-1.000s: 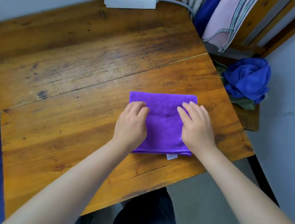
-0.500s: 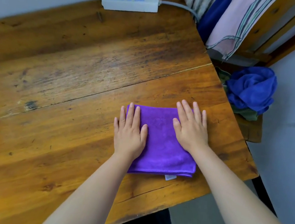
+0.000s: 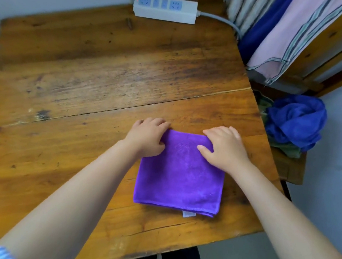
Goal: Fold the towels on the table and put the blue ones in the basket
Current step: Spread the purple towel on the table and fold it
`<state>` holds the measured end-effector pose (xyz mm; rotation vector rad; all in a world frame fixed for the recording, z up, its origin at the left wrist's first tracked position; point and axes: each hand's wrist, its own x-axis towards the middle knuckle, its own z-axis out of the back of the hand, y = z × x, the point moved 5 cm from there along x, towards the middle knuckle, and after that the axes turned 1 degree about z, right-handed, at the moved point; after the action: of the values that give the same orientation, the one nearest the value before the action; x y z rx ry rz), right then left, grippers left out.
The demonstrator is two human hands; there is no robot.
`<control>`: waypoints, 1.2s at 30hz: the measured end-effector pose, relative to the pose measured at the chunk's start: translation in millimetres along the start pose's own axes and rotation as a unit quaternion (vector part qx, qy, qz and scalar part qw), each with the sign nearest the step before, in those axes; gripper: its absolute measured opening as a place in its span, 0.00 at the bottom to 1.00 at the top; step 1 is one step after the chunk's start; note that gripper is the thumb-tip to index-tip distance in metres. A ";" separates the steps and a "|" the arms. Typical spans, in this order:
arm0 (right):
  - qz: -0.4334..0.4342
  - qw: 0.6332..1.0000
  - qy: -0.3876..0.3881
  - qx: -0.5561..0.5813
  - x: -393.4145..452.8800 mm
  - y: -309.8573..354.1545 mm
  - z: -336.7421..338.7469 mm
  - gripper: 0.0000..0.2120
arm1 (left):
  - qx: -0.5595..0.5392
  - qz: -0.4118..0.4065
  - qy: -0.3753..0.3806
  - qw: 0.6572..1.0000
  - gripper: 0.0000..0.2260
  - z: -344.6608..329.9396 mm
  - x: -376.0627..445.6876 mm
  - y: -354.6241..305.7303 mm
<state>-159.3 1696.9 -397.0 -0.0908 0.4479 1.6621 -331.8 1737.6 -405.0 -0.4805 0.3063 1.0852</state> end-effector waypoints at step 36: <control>0.593 0.797 0.050 -0.108 -237.6 512.6 35.6 0.16 | -0.165 0.532 -0.319 0.766 0.11 -30.7 -623.9 118.0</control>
<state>-613.3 1448.1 -168.0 -0.0665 0.4028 2.9720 -712.5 1287.2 -167.5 -0.1775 -0.2951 2.3707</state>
